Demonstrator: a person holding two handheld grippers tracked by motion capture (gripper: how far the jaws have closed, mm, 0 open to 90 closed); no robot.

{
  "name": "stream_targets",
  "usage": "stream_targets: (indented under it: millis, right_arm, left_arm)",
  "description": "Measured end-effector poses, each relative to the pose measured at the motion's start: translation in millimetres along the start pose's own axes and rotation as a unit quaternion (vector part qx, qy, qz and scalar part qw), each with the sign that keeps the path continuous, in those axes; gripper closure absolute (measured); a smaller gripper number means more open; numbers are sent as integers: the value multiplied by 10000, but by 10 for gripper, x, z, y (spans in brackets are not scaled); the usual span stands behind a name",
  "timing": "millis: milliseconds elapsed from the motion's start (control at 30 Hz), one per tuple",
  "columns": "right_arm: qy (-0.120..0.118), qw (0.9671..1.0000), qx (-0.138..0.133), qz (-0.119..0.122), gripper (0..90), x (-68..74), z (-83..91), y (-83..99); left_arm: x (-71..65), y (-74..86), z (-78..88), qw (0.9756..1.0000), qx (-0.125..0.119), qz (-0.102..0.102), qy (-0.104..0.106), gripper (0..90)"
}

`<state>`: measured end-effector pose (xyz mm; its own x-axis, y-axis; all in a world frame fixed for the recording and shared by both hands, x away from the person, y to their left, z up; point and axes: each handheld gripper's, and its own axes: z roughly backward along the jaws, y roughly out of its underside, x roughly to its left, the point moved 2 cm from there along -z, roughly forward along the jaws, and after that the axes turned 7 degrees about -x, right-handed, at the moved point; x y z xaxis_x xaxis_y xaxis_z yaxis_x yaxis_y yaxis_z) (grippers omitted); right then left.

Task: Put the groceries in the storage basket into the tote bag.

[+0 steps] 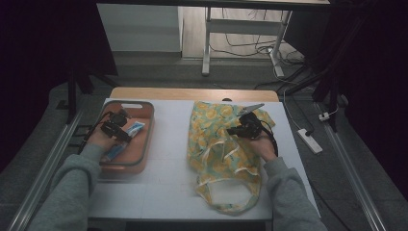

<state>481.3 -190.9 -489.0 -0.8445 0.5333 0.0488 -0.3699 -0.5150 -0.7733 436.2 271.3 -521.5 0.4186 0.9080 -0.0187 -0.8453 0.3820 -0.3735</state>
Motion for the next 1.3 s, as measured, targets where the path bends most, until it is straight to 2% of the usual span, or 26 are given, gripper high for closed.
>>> stream_targets:
  millis: [100, 367, 500, 667, 800, 900, 1000, 1167, 1300]
  right_arm:
    - [6, 10000, 4, 2, 892, 1, 1, -1]
    - [41, 10000, 20, -5, 892, -12, 3, 10]
    - [56, 10000, 11, -12, 892, -16, 8, 14]
    - [60, 10000, 7, -11, 892, -20, 15, 14]
    - [68, 10000, -3, -8, 892, -22, 19, 14]
    - [69, 10000, -3, -4, 892, -24, 19, 15]
    - [71, 10000, -6, 5, 892, -24, 19, 14]
    - [68, 10000, -5, 3, 891, -25, 19, 13]
    - [64, 10000, -1, -6, 892, -23, 20, 13]
  left_arm:
    - [-4, 3, 13, 10000, -14, -8, 21, 655]
    - [35, 25, 53, 9996, -94, 73, 260, 708]
    - [51, 40, 77, 9987, -131, 165, 462, 728]
    - [40, 59, 104, 9973, -104, 157, 709, 744]
    - [44, 60, 161, 9962, -284, 183, 801, 750]
    - [70, 46, 253, 9945, -488, 257, 892, 752]
    - [74, 23, 358, 9936, -602, 235, 927, 753]
    - [26, -30, 616, 9896, -907, 135, 1110, 754]
    - [-51, -46, 808, 9851, -1170, 66, 1258, 753]
